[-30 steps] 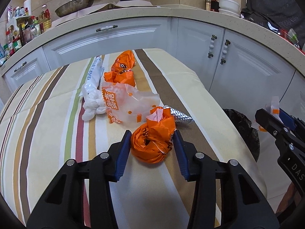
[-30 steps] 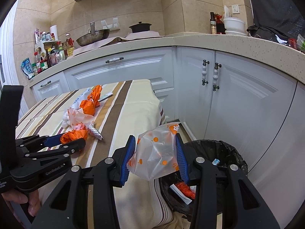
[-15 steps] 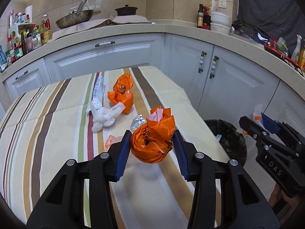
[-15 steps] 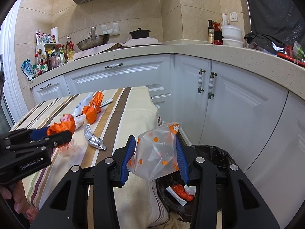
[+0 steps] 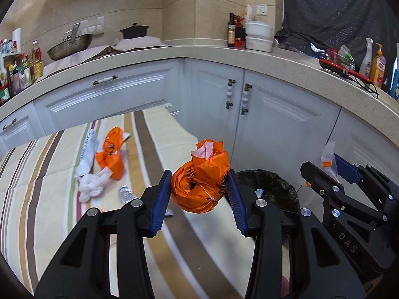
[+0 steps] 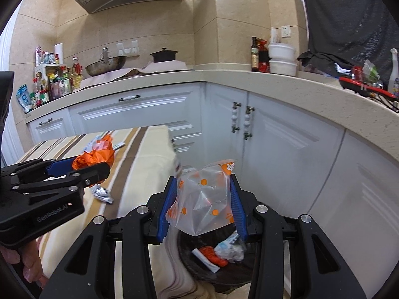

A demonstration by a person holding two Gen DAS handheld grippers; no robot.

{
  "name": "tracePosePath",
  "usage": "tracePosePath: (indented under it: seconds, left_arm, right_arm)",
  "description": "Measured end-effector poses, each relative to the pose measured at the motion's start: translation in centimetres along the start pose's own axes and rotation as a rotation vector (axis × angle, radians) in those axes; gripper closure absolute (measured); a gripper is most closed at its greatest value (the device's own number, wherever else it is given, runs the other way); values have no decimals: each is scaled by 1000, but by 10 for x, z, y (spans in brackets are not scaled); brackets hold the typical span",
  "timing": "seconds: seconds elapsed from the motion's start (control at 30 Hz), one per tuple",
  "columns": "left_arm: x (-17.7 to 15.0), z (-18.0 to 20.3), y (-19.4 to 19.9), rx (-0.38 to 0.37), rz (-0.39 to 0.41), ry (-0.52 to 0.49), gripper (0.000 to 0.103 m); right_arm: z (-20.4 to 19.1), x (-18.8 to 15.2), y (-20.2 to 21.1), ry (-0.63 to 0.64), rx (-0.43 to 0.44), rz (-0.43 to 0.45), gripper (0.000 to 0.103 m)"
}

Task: Collect trash
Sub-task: 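Hold both bags over the bin and open both tools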

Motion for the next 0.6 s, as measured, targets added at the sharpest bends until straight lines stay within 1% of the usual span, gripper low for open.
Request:
tracePosePath:
  seconds: [0.33,0.53,0.57,0.6]
  left_arm:
    - [20,36,-31,-15,-5,-46,60]
    - [28,50,-57,-15,-28,-64,59]
    - [28,52,-62,-10,-34,-67,58]
    - [29,54,-69,-2,-43,-74,52]
  right_arm:
    - [34,13,-6,-18,-57,27,61]
    - [53,17,-22,-32,-79,21,61]
    - [54,17,-25,-35,-82,19,61]
    - [58,17,-31,-39,-84,12,60]
Point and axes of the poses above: each gripper's, at about its wrist camera, not at the fingertips, and y roughly against the way its jaws point, z to its right, x to its top, the point moved 5 cm from there along -y, roughly the way its jaws point, and after that the axes turned 15 degrees about -y, right-handed, at the moved point
